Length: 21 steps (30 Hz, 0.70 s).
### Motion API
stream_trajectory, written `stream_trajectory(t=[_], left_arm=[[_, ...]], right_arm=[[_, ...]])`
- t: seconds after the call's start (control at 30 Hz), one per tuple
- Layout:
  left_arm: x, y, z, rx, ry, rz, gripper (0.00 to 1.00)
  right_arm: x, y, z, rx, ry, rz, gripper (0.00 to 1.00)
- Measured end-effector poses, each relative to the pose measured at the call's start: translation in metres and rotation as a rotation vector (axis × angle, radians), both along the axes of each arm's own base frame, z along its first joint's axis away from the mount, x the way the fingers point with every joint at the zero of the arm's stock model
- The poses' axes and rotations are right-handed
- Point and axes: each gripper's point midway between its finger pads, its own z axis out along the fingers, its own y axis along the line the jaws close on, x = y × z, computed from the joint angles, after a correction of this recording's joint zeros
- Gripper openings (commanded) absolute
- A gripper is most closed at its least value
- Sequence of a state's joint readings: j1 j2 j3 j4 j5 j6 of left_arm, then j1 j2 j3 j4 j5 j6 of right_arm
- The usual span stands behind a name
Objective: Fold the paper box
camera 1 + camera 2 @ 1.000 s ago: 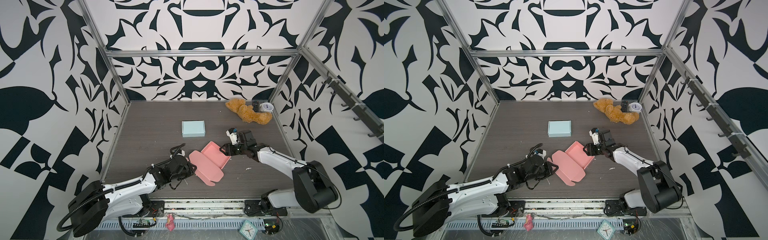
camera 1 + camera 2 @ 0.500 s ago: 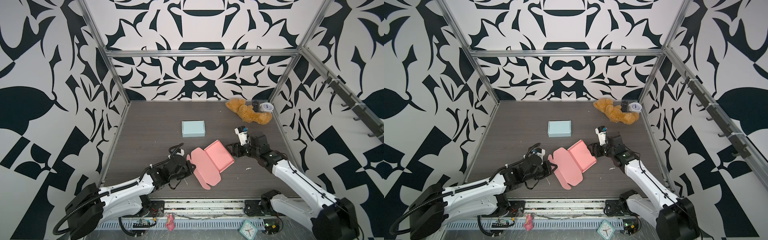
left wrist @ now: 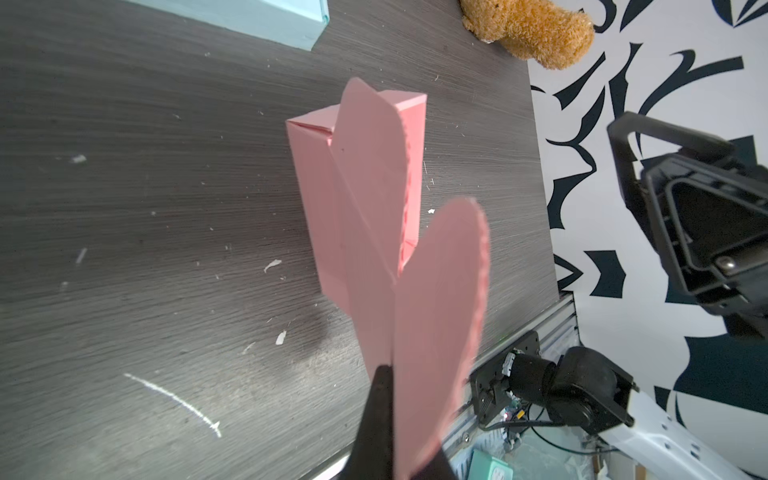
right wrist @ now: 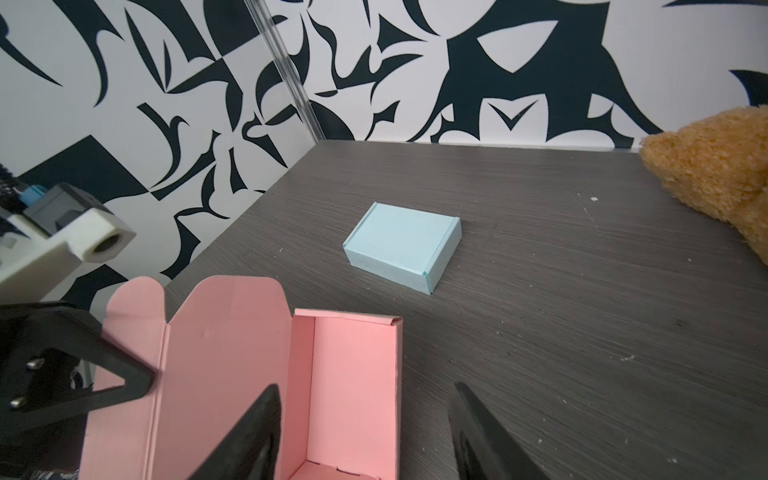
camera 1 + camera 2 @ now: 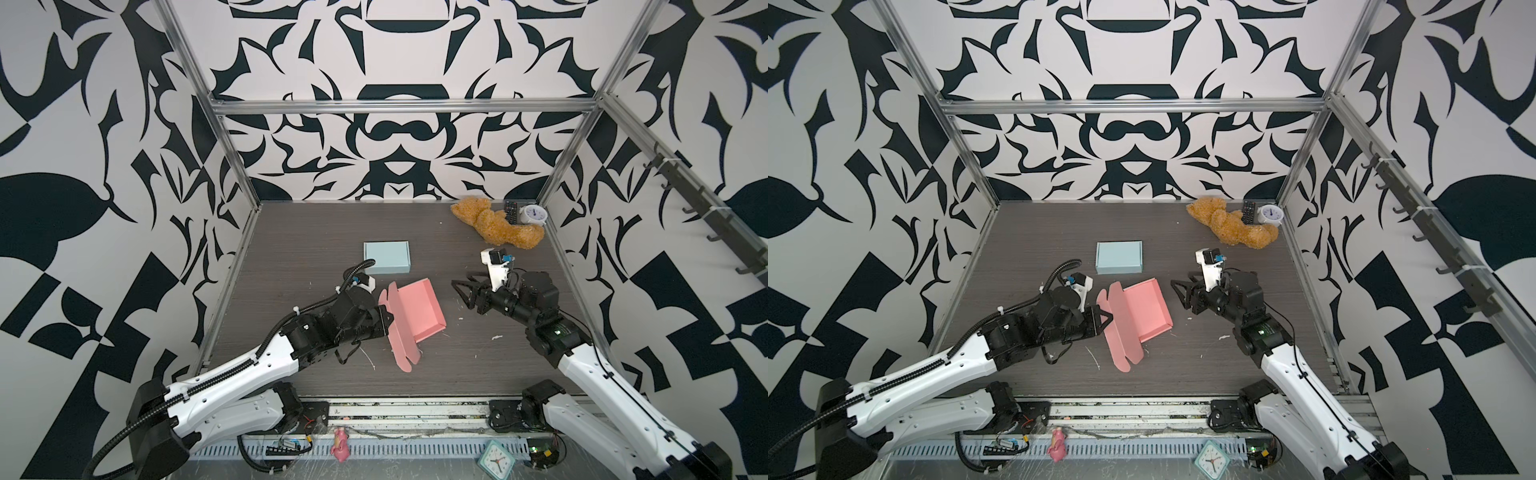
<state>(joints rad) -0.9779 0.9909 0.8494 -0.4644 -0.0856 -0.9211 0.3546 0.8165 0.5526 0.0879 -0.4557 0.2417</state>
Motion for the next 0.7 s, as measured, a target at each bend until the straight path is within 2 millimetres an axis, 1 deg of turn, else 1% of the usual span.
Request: stream_trajectory(t=[0.1, 0.2, 0.3, 0.37, 0.43, 0.53, 0.7], left_arm=[[0.000, 0.003, 0.017, 0.064, -0.031, -0.049, 0.07], [0.002, 0.001, 0.031, 0.142, -0.054, -0.112, 0.07], [0.004, 0.000, 0.040, 0.210, -0.068, -0.178, 0.07], [0.005, 0.003, 0.040, 0.248, -0.061, -0.219, 0.07], [0.006, 0.006, 0.039, 0.282, -0.043, -0.260, 0.07], [0.005, 0.004, 0.036, 0.325, -0.014, -0.336, 0.08], [-0.007, -0.005, 0.026, 0.369, 0.052, -0.488, 0.07]], right_arm=[[0.002, 0.007, -0.002, 0.008, -0.013, 0.038, 0.67], [0.002, 0.014, -0.002, 0.023, -0.029, 0.081, 0.68], [0.002, 0.020, 0.000, 0.028, -0.057, 0.121, 0.67], [0.001, 0.025, -0.001, 0.012, -0.080, 0.143, 0.66], [-0.001, 0.031, -0.007, -0.014, -0.085, 0.177, 0.66], [-0.006, 0.042, -0.015, -0.037, -0.096, 0.232, 0.68], [-0.026, 0.067, -0.015, -0.076, -0.206, 0.353, 0.71]])
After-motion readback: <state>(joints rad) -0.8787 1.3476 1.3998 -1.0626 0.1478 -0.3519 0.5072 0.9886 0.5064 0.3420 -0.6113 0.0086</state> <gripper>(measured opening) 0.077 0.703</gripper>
